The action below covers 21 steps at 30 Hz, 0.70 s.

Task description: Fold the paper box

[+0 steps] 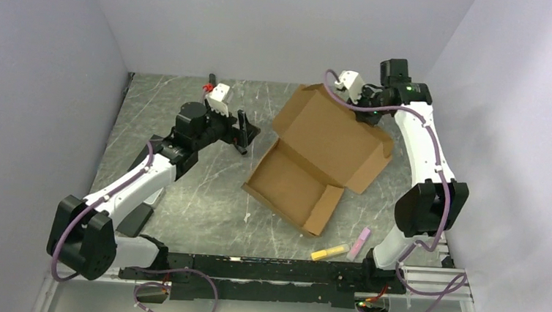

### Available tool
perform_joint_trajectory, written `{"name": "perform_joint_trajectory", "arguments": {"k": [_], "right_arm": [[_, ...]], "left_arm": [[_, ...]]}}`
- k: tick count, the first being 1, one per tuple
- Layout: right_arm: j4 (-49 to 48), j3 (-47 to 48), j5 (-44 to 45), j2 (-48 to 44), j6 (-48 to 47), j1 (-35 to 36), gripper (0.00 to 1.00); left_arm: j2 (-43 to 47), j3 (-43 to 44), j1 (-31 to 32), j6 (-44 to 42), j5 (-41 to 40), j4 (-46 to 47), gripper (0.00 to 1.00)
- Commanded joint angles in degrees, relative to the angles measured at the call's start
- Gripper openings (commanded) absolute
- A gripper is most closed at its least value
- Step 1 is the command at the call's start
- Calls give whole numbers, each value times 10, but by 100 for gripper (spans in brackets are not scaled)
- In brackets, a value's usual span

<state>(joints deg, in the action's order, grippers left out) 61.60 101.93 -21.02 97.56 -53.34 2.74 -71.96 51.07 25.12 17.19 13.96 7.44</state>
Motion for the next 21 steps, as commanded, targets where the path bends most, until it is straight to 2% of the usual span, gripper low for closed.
{"name": "perform_joint_trajectory", "arguments": {"k": [1, 5, 10, 14, 16, 21], "right_arm": [[-70, 13, 89, -47, -46, 48, 0], [-59, 27, 65, -51, -42, 68, 0], [-56, 17, 44, -60, -24, 77, 0], [-63, 3, 40, -68, -24, 79, 0], [-60, 5, 35, -68, -24, 80, 0], [-48, 19, 16, -66, -20, 81, 0]], "left_arm": [[-27, 18, -7, -41, 29, 94, 98], [-59, 12, -7, -63, 48, 187, 97], [-102, 35, -7, -38, 113, 227, 97], [-133, 35, -7, 4, 157, 284, 85], [-149, 49, -6, 17, 160, 279, 79], [-184, 84, -1, 17, 141, 261, 77]]}}
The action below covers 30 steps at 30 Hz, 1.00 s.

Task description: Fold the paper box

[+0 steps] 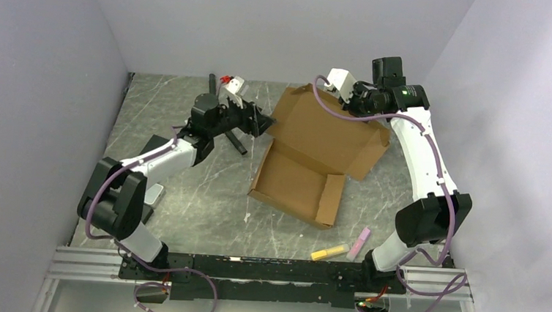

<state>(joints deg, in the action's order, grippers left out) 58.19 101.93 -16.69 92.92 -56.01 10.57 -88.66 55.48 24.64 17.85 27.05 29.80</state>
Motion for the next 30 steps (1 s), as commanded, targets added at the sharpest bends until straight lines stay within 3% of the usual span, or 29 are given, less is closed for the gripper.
{"name": "perform_joint_trajectory", "arguments": {"k": [1, 5, 12, 14, 18, 22, 26, 30], "right_arm": [[-11, 22, -31, -18, 8, 3, 0], [-5, 25, -40, -14, 11, 4, 0], [1, 31, -59, -10, 23, 4, 0], [3, 41, -70, -4, 36, 3, 6], [10, 74, -114, 9, 75, 2, 49], [6, 136, -175, 39, 142, 2, 78], [-3, 201, -241, 88, 219, 3, 85], [-53, 229, -214, 135, 314, 3, 84]], "left_arm": [[-22, 44, 5, 8, 15, 38, 74], [-44, 77, 9, 1, 32, 7, 57], [-53, 82, 15, -29, 56, -11, 1], [-44, 70, 18, -49, 47, -11, 0], [-20, 34, 30, -96, 25, 9, 0], [-9, 18, 37, -119, 13, 16, 0], [-6, 7, 44, -125, 7, 29, 0], [0, -6, 50, -133, -4, 45, 0]]}}
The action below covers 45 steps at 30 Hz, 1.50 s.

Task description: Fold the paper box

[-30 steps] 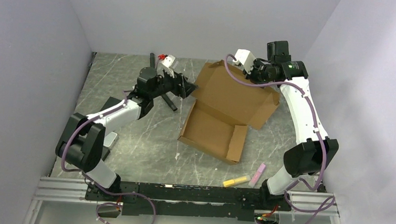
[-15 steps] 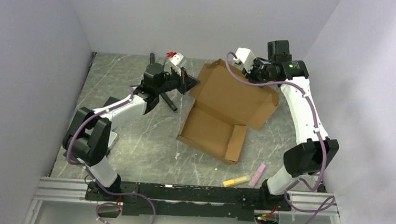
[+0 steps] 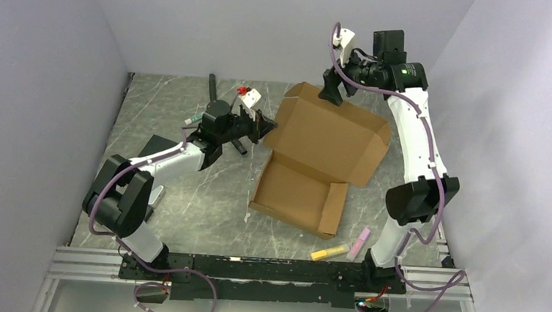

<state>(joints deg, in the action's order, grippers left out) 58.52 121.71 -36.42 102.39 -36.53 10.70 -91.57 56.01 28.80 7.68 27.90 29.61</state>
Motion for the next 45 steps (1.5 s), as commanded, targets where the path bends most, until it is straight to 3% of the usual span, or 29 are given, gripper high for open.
{"name": "perform_joint_trajectory", "arguments": {"k": [1, 5, 8, 14, 20, 28, 33, 38, 41, 43, 45], "right_arm": [[-71, 30, 2, 46, 142, 2, 83], [-114, 11, 126, 68, 208, 3, 70], [-127, -6, 187, 67, 223, 1, 69], [-134, -86, 40, -29, 209, -50, 92], [-233, -320, -139, -225, 219, -172, 96], [-357, -590, -88, -377, 296, -271, 90], [-468, -698, -21, -388, 363, -286, 87], [-529, -761, -32, -379, 393, -287, 83], [-562, -785, -58, -376, 411, -287, 69], [-581, -793, -73, -377, 421, -286, 52], [-583, -793, -86, -376, 432, -286, 26]], "left_arm": [[31, -14, 10, -33, -16, 50, 0], [36, -26, 18, -46, -30, 60, 0], [39, -32, 24, -48, -48, 63, 0], [46, -56, 35, -24, -128, 71, 0], [65, -96, 46, 1, -197, 91, 0], [94, -128, 65, 15, -267, 100, 0], [100, -128, 77, 13, -277, 102, 0], [95, -126, 88, 15, -305, 107, 0], [92, -124, 93, 14, -312, 110, 0], [91, -123, 95, 15, -317, 111, 0], [90, -123, 98, 17, -323, 115, 0]]}}
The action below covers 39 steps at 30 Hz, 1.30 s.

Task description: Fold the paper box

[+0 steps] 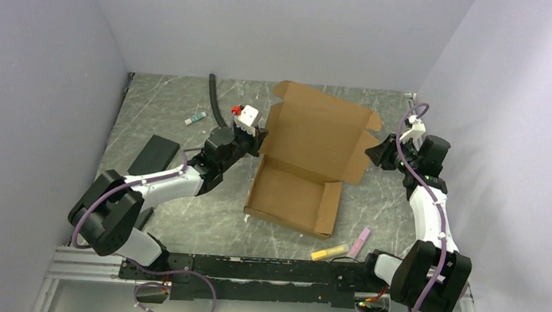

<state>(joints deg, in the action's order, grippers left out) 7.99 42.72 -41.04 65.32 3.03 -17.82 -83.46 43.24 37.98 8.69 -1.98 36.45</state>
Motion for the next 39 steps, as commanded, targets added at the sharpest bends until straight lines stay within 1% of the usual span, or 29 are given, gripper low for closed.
{"name": "perform_joint_trajectory", "arguments": {"k": [1, 3, 4, 6, 9, 12, 15, 16, 18, 20, 25, 29, 31, 34, 39], "right_arm": [[-77, 0, -44, -5, 39, 1, 16], [-78, 11, -35, -6, 47, 7, 2], [-78, 18, -19, -7, 49, 12, 0], [-74, 43, 42, -4, 50, 27, 0], [-54, 80, 141, 5, 52, 70, 0], [-40, 99, 257, 12, 54, 151, 0], [-56, 86, 330, 12, 79, 201, 0], [-65, 77, 363, 10, 88, 208, 0], [-77, 63, 401, 6, 102, 216, 0], [-109, 43, 409, 2, 109, 220, 0], [-154, 3, 408, 4, 121, 241, 0], [-161, 0, 370, 10, 135, 250, 0], [-160, -4, 335, 7, 137, 251, 7], [-150, -7, 289, 1, 130, 251, 14], [-113, -7, 240, -8, 94, 251, 16]], "left_arm": [[7, 5, 7, 8, -27, 48, 0], [4, 8, 9, 11, -29, 52, 0], [1, 10, 10, 12, -30, 54, 0], [-7, 18, 13, 15, -31, 52, 0], [-23, 32, 20, 16, -35, 53, 0], [-45, 50, 30, 15, -48, 52, 0], [-67, 66, 39, 17, -70, 49, 0], [-74, 70, 43, 18, -79, 49, 0], [-87, 76, 50, 21, -97, 49, 0], [-99, 81, 55, 25, -112, 48, 0], [-126, 94, 65, 31, -137, 52, 0], [-133, 101, 71, 32, -156, 54, 0], [-136, 101, 73, 31, -165, 55, 0], [-138, 100, 75, 28, -176, 58, 0], [-132, 95, 78, 18, -192, 63, 0]]}}
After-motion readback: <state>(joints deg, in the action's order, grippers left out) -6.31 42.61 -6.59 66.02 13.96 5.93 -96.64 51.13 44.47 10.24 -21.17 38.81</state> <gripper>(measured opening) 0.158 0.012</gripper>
